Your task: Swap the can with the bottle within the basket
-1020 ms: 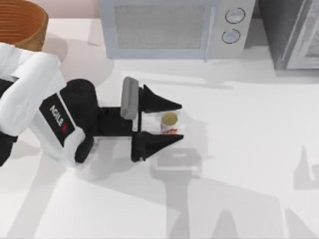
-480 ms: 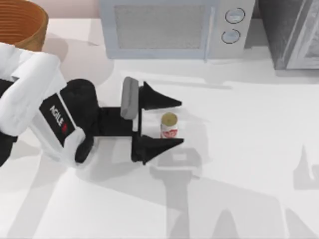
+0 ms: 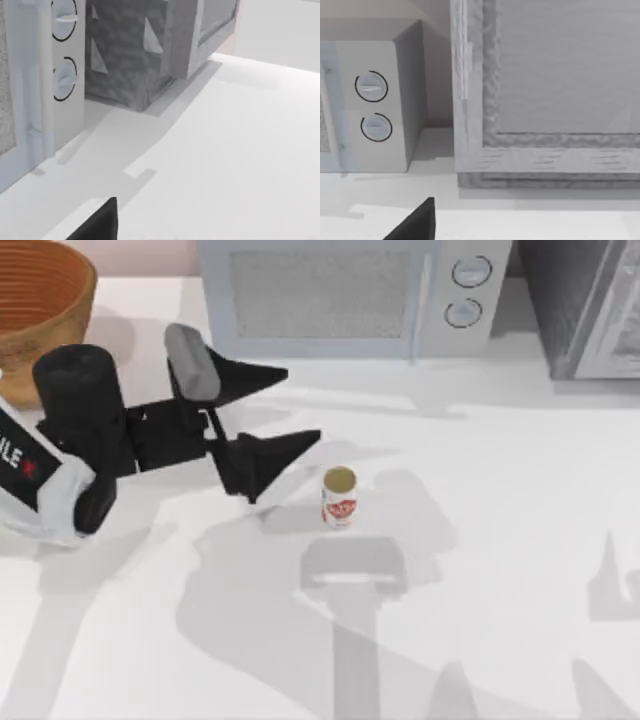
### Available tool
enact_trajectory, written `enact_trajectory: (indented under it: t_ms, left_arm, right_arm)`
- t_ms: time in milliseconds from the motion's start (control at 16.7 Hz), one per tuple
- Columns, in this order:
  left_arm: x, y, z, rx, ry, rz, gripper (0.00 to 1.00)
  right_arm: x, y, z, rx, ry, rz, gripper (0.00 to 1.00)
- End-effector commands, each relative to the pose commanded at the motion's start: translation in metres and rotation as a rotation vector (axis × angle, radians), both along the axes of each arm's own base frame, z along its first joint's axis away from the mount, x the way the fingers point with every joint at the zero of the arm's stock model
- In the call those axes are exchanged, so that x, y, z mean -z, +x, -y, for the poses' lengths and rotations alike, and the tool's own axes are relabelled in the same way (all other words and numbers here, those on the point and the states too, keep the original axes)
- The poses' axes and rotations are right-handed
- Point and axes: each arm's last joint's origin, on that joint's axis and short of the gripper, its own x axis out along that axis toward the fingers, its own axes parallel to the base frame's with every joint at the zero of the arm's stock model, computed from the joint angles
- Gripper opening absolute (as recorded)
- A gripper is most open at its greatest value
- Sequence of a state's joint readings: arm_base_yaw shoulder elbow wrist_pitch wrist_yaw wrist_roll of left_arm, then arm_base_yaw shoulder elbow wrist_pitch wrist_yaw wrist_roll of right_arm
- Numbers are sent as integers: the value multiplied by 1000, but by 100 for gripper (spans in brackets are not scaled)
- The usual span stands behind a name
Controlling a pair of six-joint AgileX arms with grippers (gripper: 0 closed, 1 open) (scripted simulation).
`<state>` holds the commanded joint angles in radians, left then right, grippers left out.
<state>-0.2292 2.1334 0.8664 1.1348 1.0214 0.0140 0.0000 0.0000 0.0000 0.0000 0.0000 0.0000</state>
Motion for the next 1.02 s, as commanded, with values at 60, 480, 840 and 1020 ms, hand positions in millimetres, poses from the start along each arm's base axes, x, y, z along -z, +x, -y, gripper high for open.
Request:
enact_trajectory:
  t_ms: [60,480,840,1020]
  left_arm:
    - [-19,-6,-10,-69,7,0,100]
    - [-136,-119,-73,-589,36,83,100]
    - [-124,-225,-99,-970,34,144,100]
    - [-97,-249,-104,-1103,38,141,100]
  right_arm:
    - [0,0,0,0,0,0,100]
    - [0,0,0,0,0,0,100]
    - [0,0,0,0,0,0,100]
    - [0,0,0,0,0,0,100]
